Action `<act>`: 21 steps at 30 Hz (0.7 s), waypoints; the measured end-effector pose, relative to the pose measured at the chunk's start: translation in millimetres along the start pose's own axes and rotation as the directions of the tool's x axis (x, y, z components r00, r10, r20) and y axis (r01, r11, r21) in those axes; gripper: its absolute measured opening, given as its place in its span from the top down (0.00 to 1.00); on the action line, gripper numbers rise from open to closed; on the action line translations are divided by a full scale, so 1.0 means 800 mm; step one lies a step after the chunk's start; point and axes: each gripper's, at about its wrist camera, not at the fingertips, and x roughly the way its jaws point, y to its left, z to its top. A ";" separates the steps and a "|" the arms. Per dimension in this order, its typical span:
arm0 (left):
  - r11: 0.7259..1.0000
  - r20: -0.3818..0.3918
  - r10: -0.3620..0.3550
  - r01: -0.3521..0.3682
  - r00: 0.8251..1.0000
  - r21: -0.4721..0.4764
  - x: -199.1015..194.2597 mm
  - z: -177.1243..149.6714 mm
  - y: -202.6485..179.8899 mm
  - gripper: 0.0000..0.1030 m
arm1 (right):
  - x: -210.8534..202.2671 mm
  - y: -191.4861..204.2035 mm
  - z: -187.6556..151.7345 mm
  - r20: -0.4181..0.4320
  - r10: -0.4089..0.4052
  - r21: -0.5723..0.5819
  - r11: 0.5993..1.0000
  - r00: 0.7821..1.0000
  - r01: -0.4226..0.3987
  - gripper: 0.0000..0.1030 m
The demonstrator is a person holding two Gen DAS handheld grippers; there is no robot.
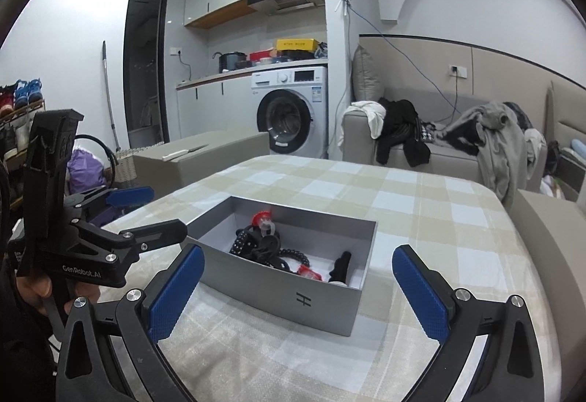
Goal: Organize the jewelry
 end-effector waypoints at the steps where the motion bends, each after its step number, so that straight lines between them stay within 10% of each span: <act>1: 1.000 -0.002 0.003 -0.003 1.000 0.000 0.001 0.000 0.000 0.01 | -0.002 -0.004 0.000 0.008 -0.001 0.015 1.000 1.000 0.001 0.00; 21: 0.999 -0.019 -0.033 0.032 0.999 -0.036 0.003 0.000 0.007 0.01 | -0.009 -0.014 0.000 0.029 0.006 0.058 0.998 1.000 -0.007 0.00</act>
